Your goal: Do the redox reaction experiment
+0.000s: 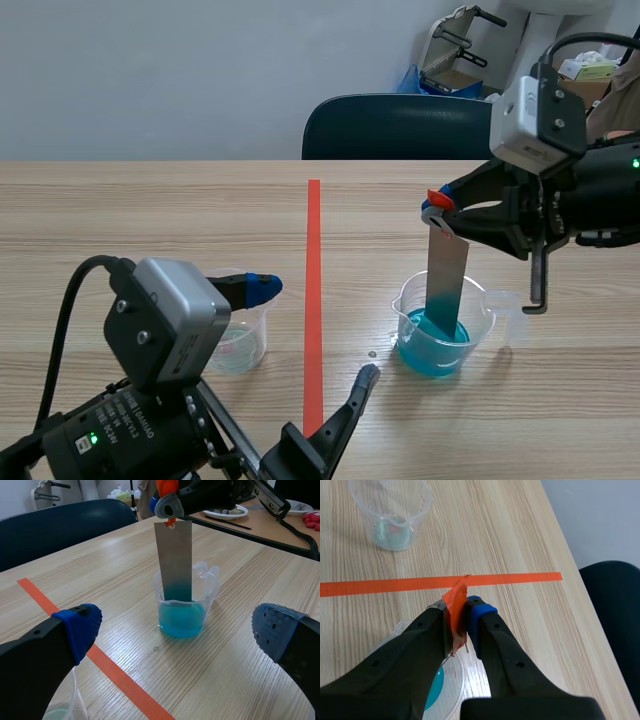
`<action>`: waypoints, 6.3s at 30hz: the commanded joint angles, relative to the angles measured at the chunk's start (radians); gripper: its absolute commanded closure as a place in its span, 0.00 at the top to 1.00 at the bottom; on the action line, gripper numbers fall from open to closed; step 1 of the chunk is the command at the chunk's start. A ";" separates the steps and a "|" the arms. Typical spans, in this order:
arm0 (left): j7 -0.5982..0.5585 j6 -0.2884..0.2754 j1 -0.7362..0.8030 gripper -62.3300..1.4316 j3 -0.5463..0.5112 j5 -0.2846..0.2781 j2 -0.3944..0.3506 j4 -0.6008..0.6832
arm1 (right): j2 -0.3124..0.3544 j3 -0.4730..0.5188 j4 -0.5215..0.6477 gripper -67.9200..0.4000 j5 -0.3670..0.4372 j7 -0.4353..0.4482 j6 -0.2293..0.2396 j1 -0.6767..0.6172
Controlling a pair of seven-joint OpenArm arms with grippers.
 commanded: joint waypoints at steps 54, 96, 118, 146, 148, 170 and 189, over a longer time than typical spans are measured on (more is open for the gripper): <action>-0.021 0.001 0.002 1.00 -0.003 -0.006 0.008 0.013 | -0.006 0.051 -0.003 0.02 -0.112 0.066 0.007 -0.071; -0.021 0.001 0.002 1.00 -0.003 -0.006 0.008 0.013 | -0.005 0.051 -0.003 0.02 -0.112 0.066 0.007 -0.071; -0.021 0.001 0.002 1.00 -0.003 -0.006 0.008 0.013 | -0.005 0.051 -0.003 0.02 -0.112 0.066 0.007 -0.071; -0.021 0.001 0.002 1.00 -0.003 -0.006 0.008 0.013 | -0.005 0.071 -0.003 0.02 -0.112 0.066 0.007 -0.071; -0.021 0.001 0.002 1.00 -0.003 -0.006 0.008 0.013 | -0.005 0.071 -0.003 0.02 -0.112 0.066 0.007 -0.071; -0.021 0.001 0.002 1.00 -0.003 -0.006 0.008 0.013 | -0.005 0.071 -0.003 0.02 -0.112 0.066 0.007 -0.071; -0.021 0.001 0.002 1.00 -0.003 -0.006 0.008 0.013 | -0.005 0.071 -0.003 0.02 -0.112 0.066 0.007 -0.071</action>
